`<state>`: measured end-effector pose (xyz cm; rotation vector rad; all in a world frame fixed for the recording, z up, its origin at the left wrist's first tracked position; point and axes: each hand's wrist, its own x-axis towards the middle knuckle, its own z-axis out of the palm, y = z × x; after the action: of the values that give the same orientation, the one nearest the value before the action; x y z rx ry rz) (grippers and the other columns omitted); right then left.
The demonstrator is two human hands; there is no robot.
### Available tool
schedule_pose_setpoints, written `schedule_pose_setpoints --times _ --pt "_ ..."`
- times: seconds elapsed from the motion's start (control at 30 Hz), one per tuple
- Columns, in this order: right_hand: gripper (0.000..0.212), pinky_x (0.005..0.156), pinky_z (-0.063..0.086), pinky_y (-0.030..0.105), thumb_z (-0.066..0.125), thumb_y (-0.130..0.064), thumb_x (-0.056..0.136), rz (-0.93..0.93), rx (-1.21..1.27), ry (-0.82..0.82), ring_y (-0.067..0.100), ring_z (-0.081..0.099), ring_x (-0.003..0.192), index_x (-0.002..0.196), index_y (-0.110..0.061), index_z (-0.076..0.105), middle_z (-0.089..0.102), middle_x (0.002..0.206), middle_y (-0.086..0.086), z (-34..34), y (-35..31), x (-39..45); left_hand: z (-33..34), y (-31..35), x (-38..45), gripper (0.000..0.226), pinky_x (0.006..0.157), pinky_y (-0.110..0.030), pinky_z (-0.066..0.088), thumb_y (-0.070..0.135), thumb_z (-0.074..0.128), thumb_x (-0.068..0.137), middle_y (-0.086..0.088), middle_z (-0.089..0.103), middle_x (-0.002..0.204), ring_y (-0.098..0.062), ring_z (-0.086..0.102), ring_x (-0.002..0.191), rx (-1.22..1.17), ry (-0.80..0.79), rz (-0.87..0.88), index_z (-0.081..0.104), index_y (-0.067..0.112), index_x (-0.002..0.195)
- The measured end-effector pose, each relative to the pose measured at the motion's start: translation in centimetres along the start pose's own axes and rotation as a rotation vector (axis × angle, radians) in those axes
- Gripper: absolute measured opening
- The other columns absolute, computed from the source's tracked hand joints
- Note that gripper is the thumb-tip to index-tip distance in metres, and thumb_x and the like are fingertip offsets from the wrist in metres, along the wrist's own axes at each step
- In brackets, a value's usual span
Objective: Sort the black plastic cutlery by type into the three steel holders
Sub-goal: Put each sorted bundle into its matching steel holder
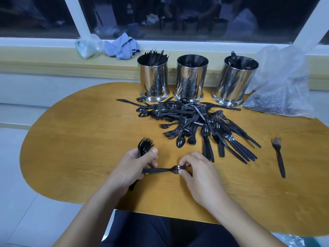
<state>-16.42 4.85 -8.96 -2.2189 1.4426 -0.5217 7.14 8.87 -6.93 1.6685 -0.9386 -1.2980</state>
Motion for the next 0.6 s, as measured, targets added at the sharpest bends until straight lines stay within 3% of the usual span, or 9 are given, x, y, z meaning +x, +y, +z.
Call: schedule_pose_setpoints --times 0.1,0.17,0.3,0.47,0.53,0.6 --pt "0.023 0.072 0.050 0.021 0.075 -0.029 0.101 -0.013 0.057 0.004 -0.001 0.057 0.087 0.095 -0.039 0.055 0.057 0.094 -0.022 -0.2 0.4 0.1 0.1 0.0 -0.1 0.035 0.063 -0.024 0.041 0.044 0.073 0.105 -0.010 0.081 0.103 -0.013 0.059 0.076 0.068 -0.127 -0.027 0.078 0.011 0.116" --pt "0.025 0.071 0.052 0.025 0.076 -0.021 0.100 -0.036 0.167 0.005 0.007 0.061 0.084 0.092 -0.036 0.059 0.062 0.087 -0.018 -0.7 0.7 0.6 0.3 0.1 -0.1 0.037 0.059 -0.022 0.037 0.042 0.072 0.106 -0.010 0.081 0.103 -0.013 0.057 0.074 0.069 -0.260 -0.039 0.076 0.008 0.122" --pt "0.023 0.070 0.042 0.015 0.077 -0.008 0.099 -0.131 0.272 0.050 0.012 0.060 0.082 0.095 -0.031 0.072 0.061 0.090 -0.016 -1.5 0.8 2.4 1.3 0.8 0.5 0.041 0.053 -0.021 0.033 0.039 0.069 0.109 -0.016 0.080 0.101 -0.010 0.052 0.065 -0.025 -0.410 -0.063 0.075 0.003 0.128" --pt "0.018 0.076 0.046 0.014 0.078 -0.009 0.099 -0.210 0.315 0.050 0.010 0.064 0.086 0.109 -0.024 0.083 0.069 0.101 -0.017 -2.3 1.1 4.3 2.9 0.7 1.7 0.034 0.056 -0.021 0.036 0.034 0.072 0.107 -0.006 0.065 0.080 -0.010 0.049 0.062 -0.143 -0.385 -0.080 0.078 0.008 0.128" --pt "0.023 0.083 0.048 0.014 0.077 -0.011 0.100 -0.219 0.208 0.088 0.005 0.064 0.089 0.118 -0.024 0.081 0.068 0.109 -0.018 -2.7 2.3 5.6 3.3 0.4 2.2 0.031 0.055 -0.023 0.036 0.028 0.068 0.110 -0.006 0.059 0.077 -0.012 0.044 0.061 -0.232 -0.332 -0.081 0.075 0.004 0.130" --pt "0.029 0.093 0.054 0.027 0.074 -0.009 0.101 -0.190 0.016 0.155 0.005 0.061 0.098 0.125 -0.024 0.079 0.065 0.113 -0.014 -3.4 4.2 7.6 3.2 0.0 2.6 0.033 0.056 -0.026 0.036 0.022 0.061 0.112 -0.007 0.053 0.076 -0.015 0.040 0.061 -0.362 -0.287 -0.063 0.071 -0.001 0.132"
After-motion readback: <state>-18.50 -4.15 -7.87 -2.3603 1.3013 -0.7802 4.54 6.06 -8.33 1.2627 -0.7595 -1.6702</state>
